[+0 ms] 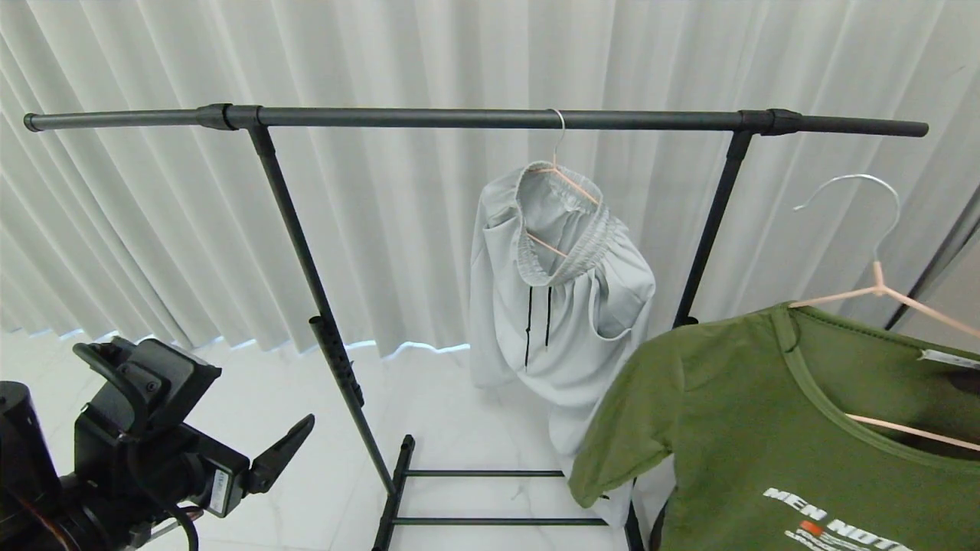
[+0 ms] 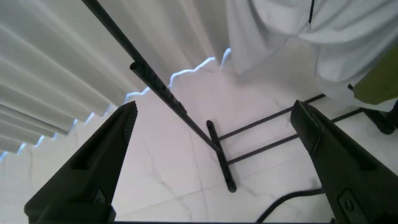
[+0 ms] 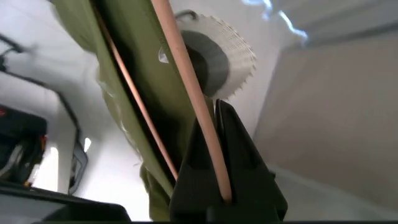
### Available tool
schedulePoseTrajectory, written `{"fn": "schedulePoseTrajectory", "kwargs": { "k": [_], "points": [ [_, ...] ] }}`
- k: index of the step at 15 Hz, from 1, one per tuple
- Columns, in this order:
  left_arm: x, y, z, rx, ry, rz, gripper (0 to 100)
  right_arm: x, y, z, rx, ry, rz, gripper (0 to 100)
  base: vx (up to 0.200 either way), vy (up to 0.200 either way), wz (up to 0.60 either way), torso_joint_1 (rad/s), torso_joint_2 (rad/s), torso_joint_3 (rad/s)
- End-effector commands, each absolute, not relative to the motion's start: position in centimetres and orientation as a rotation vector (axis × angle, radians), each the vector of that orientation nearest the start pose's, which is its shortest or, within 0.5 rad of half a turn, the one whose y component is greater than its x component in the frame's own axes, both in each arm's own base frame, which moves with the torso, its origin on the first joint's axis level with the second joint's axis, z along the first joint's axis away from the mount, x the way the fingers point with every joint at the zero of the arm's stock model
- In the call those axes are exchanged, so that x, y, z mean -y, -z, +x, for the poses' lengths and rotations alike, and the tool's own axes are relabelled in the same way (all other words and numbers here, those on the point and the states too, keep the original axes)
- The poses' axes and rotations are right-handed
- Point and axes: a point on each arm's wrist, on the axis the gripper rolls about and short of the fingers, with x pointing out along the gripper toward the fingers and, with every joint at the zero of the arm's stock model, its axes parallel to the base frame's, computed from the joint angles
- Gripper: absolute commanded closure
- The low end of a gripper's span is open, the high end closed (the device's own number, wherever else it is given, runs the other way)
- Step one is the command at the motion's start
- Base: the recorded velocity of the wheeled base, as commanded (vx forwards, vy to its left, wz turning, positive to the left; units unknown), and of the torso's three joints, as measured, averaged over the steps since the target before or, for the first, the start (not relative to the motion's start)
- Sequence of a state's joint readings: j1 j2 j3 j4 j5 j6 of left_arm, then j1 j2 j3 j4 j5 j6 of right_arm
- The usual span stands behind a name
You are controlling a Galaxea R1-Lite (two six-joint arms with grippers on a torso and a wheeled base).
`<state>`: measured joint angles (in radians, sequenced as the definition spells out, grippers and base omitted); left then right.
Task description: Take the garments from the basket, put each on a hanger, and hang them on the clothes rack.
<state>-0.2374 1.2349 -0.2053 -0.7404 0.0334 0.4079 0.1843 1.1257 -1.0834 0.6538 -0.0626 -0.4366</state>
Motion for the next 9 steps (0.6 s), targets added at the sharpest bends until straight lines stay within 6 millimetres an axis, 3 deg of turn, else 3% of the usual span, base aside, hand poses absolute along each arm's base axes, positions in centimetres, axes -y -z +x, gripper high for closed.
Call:
{"fn": "schedulePoseTrajectory", "kwargs": {
  "k": [1,4,8,9],
  "points": [
    [3.5,-14.3,15.0,-0.243,0.259,0.454,0,-1.1,-27.6,11.3,-0.666,-0.163,-0.494,100,0.000,0.000,0.00,0.000,0.00,0.000],
    [3.6,-14.2,15.1,-0.241,0.270,0.507,0,-0.1,-27.4,11.7,-0.705,-0.059,-0.449,100,0.000,0.000,0.00,0.000,0.00,0.000],
    [3.6,-14.4,15.1,-0.234,0.266,0.502,0,-0.7,-27.7,13.4,-0.657,-0.033,-0.290,100,0.000,0.000,0.00,0.000,0.00,0.000],
    [3.6,-14.4,15.1,-0.234,0.267,0.499,0,-0.9,-27.8,13.8,-0.638,-0.041,-0.284,100,0.200,0.000,0.00,0.002,0.00,0.002]
  ]
}}
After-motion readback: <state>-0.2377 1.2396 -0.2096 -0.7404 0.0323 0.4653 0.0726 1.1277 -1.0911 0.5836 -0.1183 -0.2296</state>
